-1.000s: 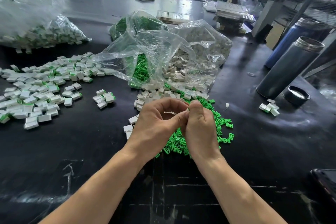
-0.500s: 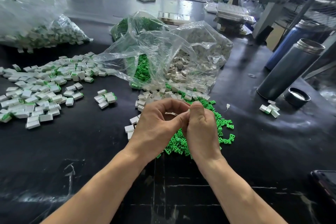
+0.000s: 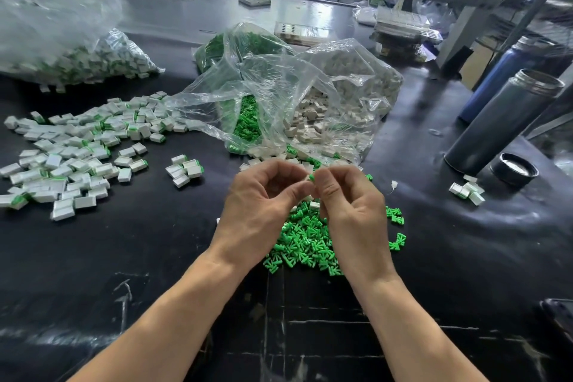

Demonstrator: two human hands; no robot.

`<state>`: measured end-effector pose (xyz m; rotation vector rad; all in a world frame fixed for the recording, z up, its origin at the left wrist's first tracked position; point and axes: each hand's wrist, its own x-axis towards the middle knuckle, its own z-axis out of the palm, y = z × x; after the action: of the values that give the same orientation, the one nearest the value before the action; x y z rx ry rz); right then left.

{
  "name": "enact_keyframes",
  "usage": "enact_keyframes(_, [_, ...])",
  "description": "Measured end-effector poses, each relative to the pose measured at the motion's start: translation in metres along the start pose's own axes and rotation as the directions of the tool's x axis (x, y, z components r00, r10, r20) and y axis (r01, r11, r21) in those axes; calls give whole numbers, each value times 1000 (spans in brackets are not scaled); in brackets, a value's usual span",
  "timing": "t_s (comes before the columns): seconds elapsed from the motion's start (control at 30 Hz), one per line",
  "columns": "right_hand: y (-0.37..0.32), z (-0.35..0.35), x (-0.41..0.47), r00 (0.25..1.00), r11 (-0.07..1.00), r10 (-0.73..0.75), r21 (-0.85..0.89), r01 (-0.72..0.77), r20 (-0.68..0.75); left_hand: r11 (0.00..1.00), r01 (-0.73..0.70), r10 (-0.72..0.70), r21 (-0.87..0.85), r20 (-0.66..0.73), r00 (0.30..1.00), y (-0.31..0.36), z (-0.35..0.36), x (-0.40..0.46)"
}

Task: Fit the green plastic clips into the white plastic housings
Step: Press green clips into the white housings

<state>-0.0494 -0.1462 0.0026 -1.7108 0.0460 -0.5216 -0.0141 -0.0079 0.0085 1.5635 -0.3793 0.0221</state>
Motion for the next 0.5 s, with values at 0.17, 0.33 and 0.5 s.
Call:
enact_keyframes(0.17, [3,0,0,999,996,-37,-85,38,3,997,-16,18,79,-27,999,-2,-1,-1])
enact_keyframes(0.33, [6,1,0,999,988,-10,-157,3,-42,937,-123,124,326,15,992,-4,-1,-3])
enact_keyframes(0.5, [7,0,2,995,985,41,-164,-55,-88,809,-146,167,569,16,986,-6,-12,2])
